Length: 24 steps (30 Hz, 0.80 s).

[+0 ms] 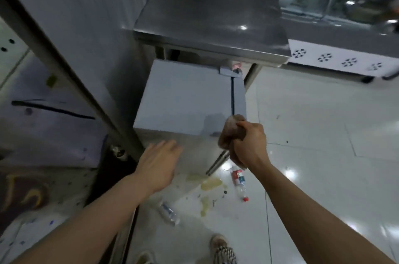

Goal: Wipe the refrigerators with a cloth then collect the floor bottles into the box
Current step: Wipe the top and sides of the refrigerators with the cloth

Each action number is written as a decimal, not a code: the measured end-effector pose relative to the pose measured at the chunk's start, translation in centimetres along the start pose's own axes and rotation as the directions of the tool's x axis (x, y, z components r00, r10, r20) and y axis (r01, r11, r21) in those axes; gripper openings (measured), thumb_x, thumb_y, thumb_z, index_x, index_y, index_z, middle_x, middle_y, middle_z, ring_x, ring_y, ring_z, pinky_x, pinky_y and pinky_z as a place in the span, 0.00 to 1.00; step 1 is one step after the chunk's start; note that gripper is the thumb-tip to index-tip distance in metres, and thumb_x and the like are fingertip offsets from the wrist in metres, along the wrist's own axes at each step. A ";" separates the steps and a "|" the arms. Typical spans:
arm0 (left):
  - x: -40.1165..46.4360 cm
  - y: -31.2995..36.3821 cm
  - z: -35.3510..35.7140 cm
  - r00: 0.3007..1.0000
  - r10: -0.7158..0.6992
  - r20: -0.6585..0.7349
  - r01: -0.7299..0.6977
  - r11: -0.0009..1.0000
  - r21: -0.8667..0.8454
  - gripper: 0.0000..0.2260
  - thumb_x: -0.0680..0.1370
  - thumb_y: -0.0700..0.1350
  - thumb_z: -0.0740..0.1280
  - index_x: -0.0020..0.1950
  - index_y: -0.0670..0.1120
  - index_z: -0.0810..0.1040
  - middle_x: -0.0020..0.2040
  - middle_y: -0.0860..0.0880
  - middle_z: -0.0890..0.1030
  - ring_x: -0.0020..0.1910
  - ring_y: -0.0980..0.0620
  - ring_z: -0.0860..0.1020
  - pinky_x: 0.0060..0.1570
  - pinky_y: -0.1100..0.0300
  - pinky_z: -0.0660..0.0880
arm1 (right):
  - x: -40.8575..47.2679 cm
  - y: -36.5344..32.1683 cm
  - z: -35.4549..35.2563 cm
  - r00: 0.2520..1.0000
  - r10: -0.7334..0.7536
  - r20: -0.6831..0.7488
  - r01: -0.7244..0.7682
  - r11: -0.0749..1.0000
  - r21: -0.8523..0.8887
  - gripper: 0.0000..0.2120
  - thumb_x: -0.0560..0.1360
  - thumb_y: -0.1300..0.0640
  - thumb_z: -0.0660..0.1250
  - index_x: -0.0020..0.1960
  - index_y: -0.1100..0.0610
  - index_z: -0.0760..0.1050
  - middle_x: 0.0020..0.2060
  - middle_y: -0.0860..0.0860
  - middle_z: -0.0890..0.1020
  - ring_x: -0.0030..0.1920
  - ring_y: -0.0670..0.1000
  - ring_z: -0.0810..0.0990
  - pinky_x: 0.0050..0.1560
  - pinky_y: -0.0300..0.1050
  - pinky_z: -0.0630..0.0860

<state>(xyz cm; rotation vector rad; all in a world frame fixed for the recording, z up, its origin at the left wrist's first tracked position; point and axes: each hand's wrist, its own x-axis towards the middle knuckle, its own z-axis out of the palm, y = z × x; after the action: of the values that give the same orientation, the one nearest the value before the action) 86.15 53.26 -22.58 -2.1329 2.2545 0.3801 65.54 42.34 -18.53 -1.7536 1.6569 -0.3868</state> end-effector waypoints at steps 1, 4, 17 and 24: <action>0.3 -0.4 0.2 1.000 0.027 -0.007 -0.027 1.000 0.005 0.20 0.71 0.41 0.64 0.62 0.48 0.71 0.62 0.48 0.72 0.59 0.47 0.71 0.54 0.53 0.67 | -0.4 0.5 0.1 1.000 0.019 -0.016 -0.018 1.000 0.025 0.24 0.68 0.73 0.59 0.60 0.59 0.76 0.60 0.57 0.75 0.52 0.58 0.79 0.57 0.49 0.77; 1.3 -1.0 0.9 0.997 0.072 -0.008 -0.072 0.997 0.025 0.24 0.71 0.45 0.66 0.67 0.47 0.67 0.68 0.46 0.67 0.66 0.45 0.67 0.62 0.49 0.64 | -0.7 2.1 1.0 0.994 0.062 -0.096 -0.056 0.997 0.058 0.20 0.71 0.72 0.59 0.61 0.61 0.74 0.61 0.58 0.72 0.48 0.58 0.79 0.48 0.51 0.81; 7.8 -3.2 11.7 0.926 -0.008 -0.378 0.054 0.993 0.110 0.34 0.64 0.44 0.74 0.67 0.43 0.67 0.68 0.41 0.67 0.65 0.40 0.65 0.61 0.33 0.63 | 5.1 11.7 9.5 0.832 -0.499 -0.244 0.230 0.709 -0.667 0.22 0.72 0.61 0.70 0.66 0.60 0.73 0.69 0.55 0.71 0.70 0.63 0.66 0.70 0.60 0.62; 9.8 -4.0 14.9 0.750 0.048 -0.660 0.014 0.996 0.088 0.29 0.66 0.49 0.71 0.64 0.44 0.67 0.64 0.40 0.71 0.60 0.39 0.67 0.60 0.40 0.64 | 7.1 14.2 11.8 0.584 -0.709 -0.396 0.355 0.662 -0.660 0.18 0.76 0.59 0.63 0.65 0.64 0.73 0.63 0.62 0.75 0.63 0.68 0.72 0.62 0.62 0.71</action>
<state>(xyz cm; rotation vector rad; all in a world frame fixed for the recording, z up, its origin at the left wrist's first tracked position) 87.10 46.23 -39.42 -2.4740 2.5264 -0.5844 63.32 39.42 -37.97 -2.8287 1.6778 -0.9977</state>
